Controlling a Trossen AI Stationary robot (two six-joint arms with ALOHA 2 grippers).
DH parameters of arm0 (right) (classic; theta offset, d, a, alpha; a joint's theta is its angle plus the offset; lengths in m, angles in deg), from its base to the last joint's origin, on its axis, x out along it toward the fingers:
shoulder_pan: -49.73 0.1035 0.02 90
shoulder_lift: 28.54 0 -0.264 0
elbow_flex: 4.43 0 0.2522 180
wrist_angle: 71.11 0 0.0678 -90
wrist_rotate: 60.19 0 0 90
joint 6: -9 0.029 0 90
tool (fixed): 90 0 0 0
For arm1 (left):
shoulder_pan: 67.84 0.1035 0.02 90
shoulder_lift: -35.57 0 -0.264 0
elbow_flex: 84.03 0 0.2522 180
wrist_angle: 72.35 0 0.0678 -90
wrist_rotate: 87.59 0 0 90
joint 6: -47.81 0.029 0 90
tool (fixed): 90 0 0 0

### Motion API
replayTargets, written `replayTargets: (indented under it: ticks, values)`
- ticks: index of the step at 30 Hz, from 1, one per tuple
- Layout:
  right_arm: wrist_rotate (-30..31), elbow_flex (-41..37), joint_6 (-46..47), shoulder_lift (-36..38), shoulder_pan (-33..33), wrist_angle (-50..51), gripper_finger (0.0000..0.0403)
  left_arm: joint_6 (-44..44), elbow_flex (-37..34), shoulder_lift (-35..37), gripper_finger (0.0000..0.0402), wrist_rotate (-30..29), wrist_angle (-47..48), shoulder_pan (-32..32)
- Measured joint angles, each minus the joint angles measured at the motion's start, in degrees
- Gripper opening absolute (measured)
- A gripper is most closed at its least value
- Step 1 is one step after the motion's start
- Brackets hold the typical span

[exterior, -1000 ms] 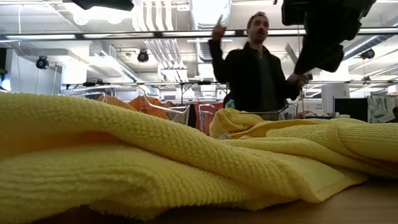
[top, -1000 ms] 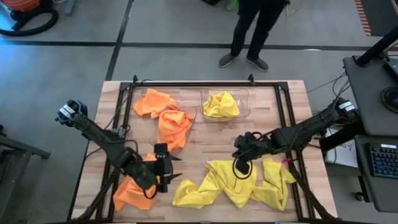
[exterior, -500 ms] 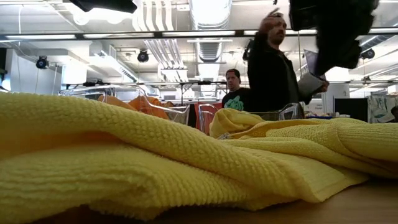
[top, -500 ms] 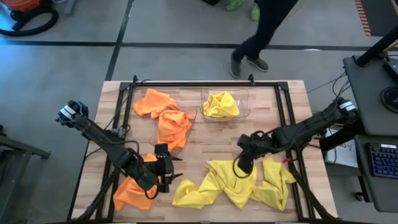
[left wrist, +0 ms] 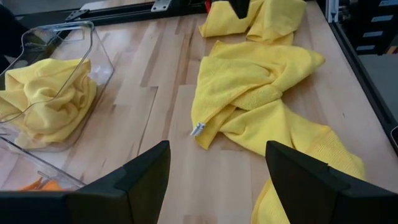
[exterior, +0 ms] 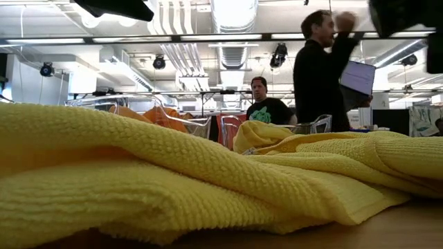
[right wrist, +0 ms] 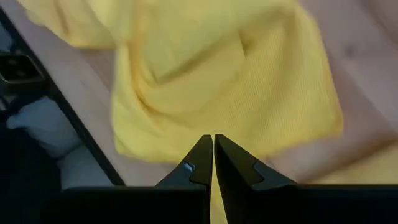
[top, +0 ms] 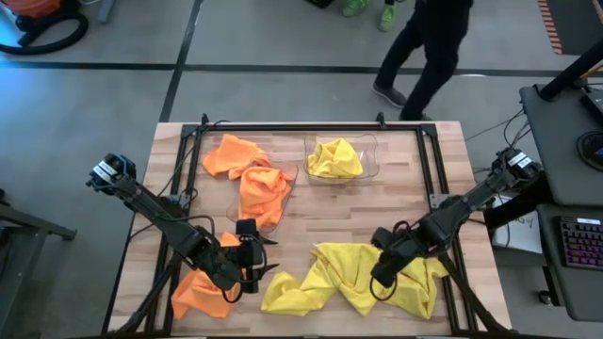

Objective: Sort microfiber towel by color & place in baskets
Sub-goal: Put the yellow microfiber towel into the right transparent bin

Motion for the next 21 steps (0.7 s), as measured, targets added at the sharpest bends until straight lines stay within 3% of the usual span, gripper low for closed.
replayTargets:
  ticks: [5,10,15,21]
  values:
    - [-0.9,0.0,2.2,-1.0,1.1,2.7,0.0013,0.0,0.0,0.0,0.0247,0.0,-1.0,0.0]
    - [4.5,0.0,-1.3,-3.0,0.9,3.9,0.0013,0.0,0.0,0.0,0.0247,-0.1,-1.1,0.1]
    - [4.8,0.0,-4.3,-6.0,0.9,3.4,0.0015,-0.3,0.0,0.0,0.0247,-0.1,-1.6,0.1]
    - [3.6,0.0,-8.2,-9.7,0.9,3.1,0.0079,-0.4,0.0,0.0,0.0247,-0.1,-1.5,0.1]
